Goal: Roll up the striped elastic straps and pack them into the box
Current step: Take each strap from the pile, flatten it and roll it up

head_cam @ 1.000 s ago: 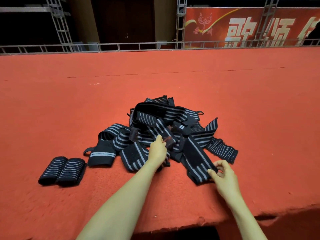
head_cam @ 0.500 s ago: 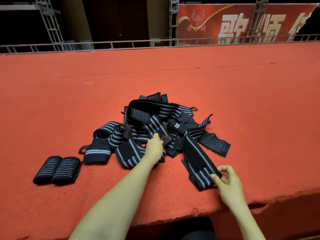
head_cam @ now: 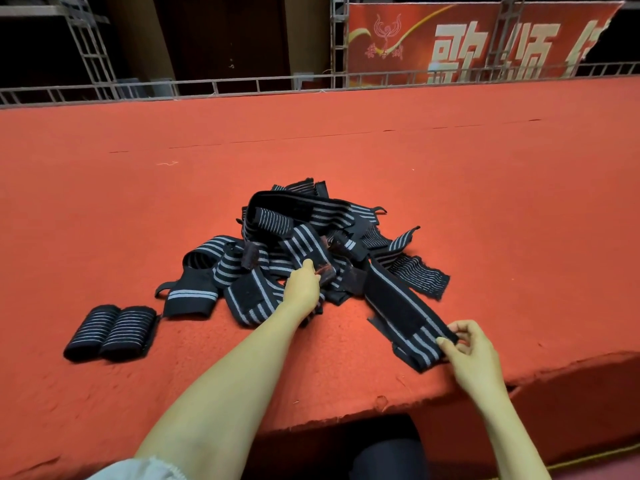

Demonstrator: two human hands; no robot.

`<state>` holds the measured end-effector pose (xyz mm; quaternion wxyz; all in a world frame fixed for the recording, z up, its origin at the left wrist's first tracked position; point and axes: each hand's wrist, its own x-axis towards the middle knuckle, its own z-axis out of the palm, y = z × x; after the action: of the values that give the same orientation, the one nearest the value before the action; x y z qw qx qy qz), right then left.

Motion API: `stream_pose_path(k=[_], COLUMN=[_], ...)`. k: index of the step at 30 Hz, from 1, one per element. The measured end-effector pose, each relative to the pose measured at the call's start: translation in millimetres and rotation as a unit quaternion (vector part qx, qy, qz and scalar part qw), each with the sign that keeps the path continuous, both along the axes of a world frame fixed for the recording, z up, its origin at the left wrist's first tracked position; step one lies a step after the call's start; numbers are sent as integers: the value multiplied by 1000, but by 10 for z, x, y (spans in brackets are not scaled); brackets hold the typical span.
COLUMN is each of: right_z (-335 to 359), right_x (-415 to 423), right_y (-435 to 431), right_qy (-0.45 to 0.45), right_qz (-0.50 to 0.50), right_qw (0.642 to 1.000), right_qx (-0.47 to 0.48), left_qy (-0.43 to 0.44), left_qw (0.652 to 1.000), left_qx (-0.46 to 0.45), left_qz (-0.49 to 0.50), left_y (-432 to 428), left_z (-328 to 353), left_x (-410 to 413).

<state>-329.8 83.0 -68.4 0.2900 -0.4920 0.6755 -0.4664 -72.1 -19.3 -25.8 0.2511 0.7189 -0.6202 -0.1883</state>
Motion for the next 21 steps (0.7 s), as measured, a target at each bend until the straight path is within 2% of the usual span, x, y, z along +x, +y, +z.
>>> stream_pose_path(k=[7, 11, 18, 21], right_z=[63, 28, 75, 143], right_x=[-169, -165, -445, -309], right_y=[-105, -82, 194, 221], right_qy=[19, 17, 16, 21], right_qz=[-2, -10, -103, -62], right_qw=[1000, 999, 995, 998], right_qx=[20, 29, 6, -8], left_qy=[20, -6, -15, -23], left_qw=[1000, 1000, 1000, 999], left_qx=[2, -3, -8, -10], left_qz=[4, 1, 11, 20], left_y=[-26, -31, -88, -90], left_z=[15, 21, -43, -79], left_x=[-8, -15, -74, -163])
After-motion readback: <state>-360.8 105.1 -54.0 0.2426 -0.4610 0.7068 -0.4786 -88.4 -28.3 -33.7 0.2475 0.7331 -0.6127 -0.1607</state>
